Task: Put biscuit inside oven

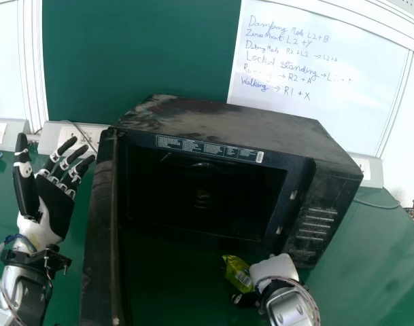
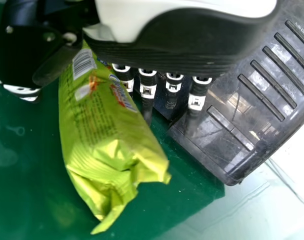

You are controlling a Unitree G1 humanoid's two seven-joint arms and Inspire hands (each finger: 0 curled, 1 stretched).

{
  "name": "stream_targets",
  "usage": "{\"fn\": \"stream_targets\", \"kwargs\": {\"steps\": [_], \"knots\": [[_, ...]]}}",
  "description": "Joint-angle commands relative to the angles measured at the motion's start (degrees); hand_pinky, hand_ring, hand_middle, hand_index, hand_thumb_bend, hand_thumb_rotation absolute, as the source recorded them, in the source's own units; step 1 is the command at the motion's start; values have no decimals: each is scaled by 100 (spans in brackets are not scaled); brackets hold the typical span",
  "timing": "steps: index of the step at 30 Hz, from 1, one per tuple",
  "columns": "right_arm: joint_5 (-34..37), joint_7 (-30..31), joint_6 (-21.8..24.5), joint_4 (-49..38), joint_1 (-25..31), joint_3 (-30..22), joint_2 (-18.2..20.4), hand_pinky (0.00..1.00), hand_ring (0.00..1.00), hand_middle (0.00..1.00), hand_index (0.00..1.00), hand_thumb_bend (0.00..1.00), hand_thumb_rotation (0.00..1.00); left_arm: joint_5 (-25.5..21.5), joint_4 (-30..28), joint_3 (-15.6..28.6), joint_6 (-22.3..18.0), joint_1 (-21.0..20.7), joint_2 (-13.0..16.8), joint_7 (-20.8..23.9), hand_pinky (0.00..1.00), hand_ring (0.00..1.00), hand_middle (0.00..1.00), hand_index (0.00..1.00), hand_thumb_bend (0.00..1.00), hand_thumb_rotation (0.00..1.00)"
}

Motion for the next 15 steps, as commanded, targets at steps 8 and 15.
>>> {"fn": "stream_targets", "kwargs": {"steps": [8,15], "knots": [[322,-455,150,245,245,-85,-40,65,74,81,87,83,32,-107,-54,50,70,-60,30,62,75,71,70,71,79,41],[179,-618,170,308,280,23,-107,69,76,83,87,89,41,-180,-33,69,67,-90,27,75,75,71,70,72,80,40]]}}
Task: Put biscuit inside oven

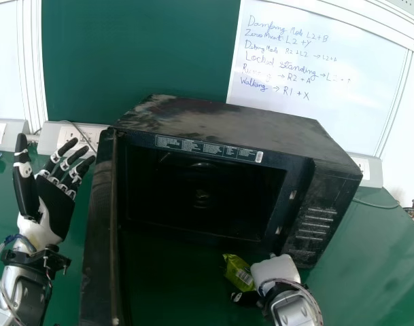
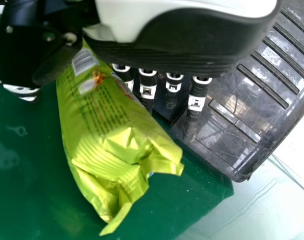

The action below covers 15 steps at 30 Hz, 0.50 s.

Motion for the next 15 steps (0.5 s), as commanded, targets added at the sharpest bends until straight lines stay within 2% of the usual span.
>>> {"fn": "stream_targets", "kwargs": {"steps": [1,2,5,8,11,15], "knots": [[-42,46,-41,155,75,106,-36,69,76,83,87,90,42,-70,-35,44,30,-91,33,53,75,71,70,72,80,40],[-67,85,-50,160,55,128,-34,71,78,84,87,92,45,-72,-55,38,41,-99,25,91,75,71,70,71,80,40],[-87,126,-47,198,17,151,-17,71,76,83,89,96,44,-80,-107,5,65,-122,18,162,74,69,68,70,80,40],[-113,142,-35,220,5,167,-11,61,68,77,89,99,42,-105,-142,-18,81,-126,26,203,74,69,68,69,81,39],[-123,181,-7,222,-9,166,12,60,68,78,89,100,40,-119,-168,-32,87,-122,29,216,74,69,68,70,81,39],[-120,161,2,233,-17,182,-6,53,63,74,88,99,40,-112,-207,-44,114,-126,23,290,74,69,68,70,82,39]]}}
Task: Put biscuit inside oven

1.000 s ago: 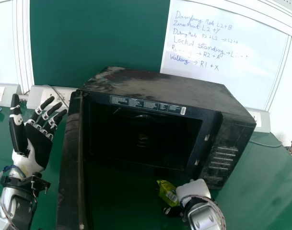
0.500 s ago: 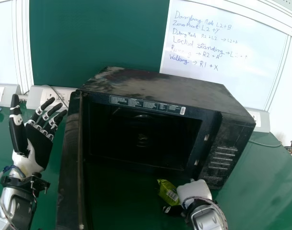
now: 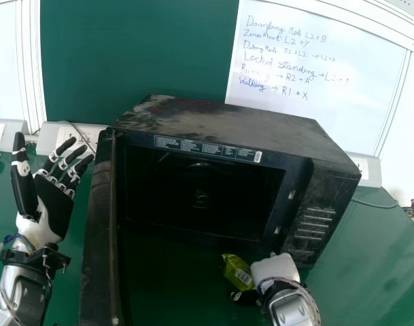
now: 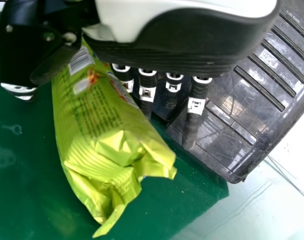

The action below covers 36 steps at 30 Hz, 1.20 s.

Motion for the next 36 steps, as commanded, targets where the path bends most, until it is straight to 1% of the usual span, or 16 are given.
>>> {"fn": "stream_targets", "kwargs": {"steps": [1,4,5,7,8,9,12,15,18,24,27,28,30,31,33,36], "knots": [[5,81,-84,147,67,104,-39,55,64,75,88,98,40,-59,-100,-21,71,-123,9,109,74,70,68,70,82,39],[3,-16,-21,138,112,92,-9,61,70,80,89,93,38,-93,-109,-16,76,-135,-7,155,73,69,67,68,83,37],[10,-28,-24,135,118,97,-17,62,71,81,89,88,37,-95,-98,-17,63,-130,10,121,74,69,67,69,83,37],[4,-46,-56,148,111,130,-47,64,73,82,89,88,41,-99,-59,-11,30,-125,38,46,75,70,68,70,82,38],[-15,-54,-53,161,105,148,-41,64,72,82,89,91,43,-101,-51,-8,31,-130,40,46,75,70,68,70,81,38],[-16,-98,-42,174,112,160,-30,59,69,80,89,94,45,-97,-57,-13,38,-139,40,59,75,70,67,69,82,38],[-7,-139,-31,198,115,184,-14,56,67,78,87,93,41,-98,-84,-25,61,-159,31,101,74,69,67,69,81,38],[5,-155,-105,204,104,244,-58,55,69,80,86,92,42,-112,-95,-28,71,-173,11,125,74,69,67,69,81,38],[-29,-234,-175,221,112,329,-120,47,60,75,85,86,37,-87,-123,-50,96,-184,-14,189,74,69,66,69,81,37],[-135,-485,-91,321,170,424,-80,42,55,70,80,76,21,-119,-127,-48,113,-192,-19,211,73,69,66,69,81,37],[-297,-521,-38,440,144,519,-32,41,52,67,79,73,18,-126,-135,-46,113,-184,-30,213,74,69,67,69,82,36],[-360,-544,-6,480,143,551,-8,41,52,66,77,73,17,-124,-133,-39,117,-183,-30,221,74,69,67,69,83,36],[-459,-587,59,544,148,588,41,46,58,70,78,71,17,-133,-128,-27,120,-183,-29,228,74,69,67,69,83,36],[-515,-568,64,603,124,625,50,47,58,70,78,67,20,-120,-137,-31,122,-189,-31,244,74,69,68,69,83,35],[-584,-538,105,709,85,660,95,46,58,70,79,67,20,-67,-160,-55,122,-191,-12,246,72,68,67,68,83,36],[-607,-474,161,803,31,685,142,54,64,74,81,64,23,-70,-165,-58,119,-181,9,210,72,68,66,68,82,38]]}}
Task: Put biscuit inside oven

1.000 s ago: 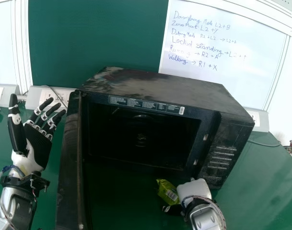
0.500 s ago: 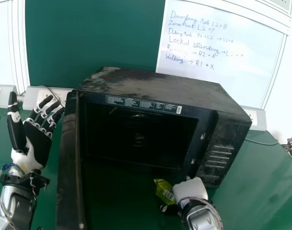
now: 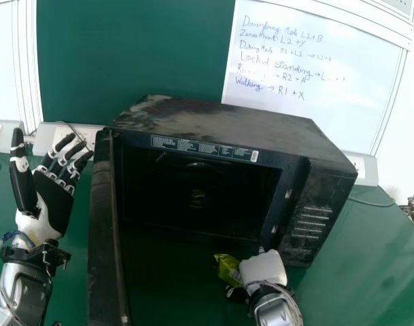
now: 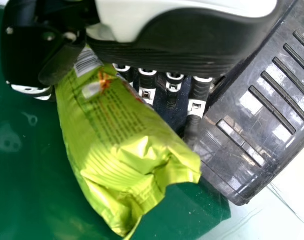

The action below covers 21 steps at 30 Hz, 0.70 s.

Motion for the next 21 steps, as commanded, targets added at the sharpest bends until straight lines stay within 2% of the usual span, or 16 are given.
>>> {"fn": "stream_targets", "kwargs": {"steps": [1,4,7,10,15,21], "knots": [[-44,192,-89,342,88,120,-9,56,66,76,82,64,22,-39,-37,-31,38,-59,34,2,73,68,66,68,82,38],[-150,296,-96,422,24,189,-10,57,67,76,82,65,22,-70,-39,-19,35,-56,22,6,73,69,66,69,83,37],[-220,419,-122,474,-32,249,-10,51,60,74,83,64,26,-78,-51,-16,40,-61,13,26,74,68,66,69,83,37],[-143,415,-203,473,-61,294,-70,42,51,67,82,66,22,-99,-51,-9,49,-62,16,24,74,69,66,69,81,37],[191,248,-129,384,16,185,-42,38,47,62,71,75,15,-99,-17,3,26,-51,34,-29,75,69,67,68,82,37],[562,157,-130,240,57,47,-77,34,41,51,61,82,12,-62,-27,-6,30,-34,21,3,76,70,68,70,82,38]]}}
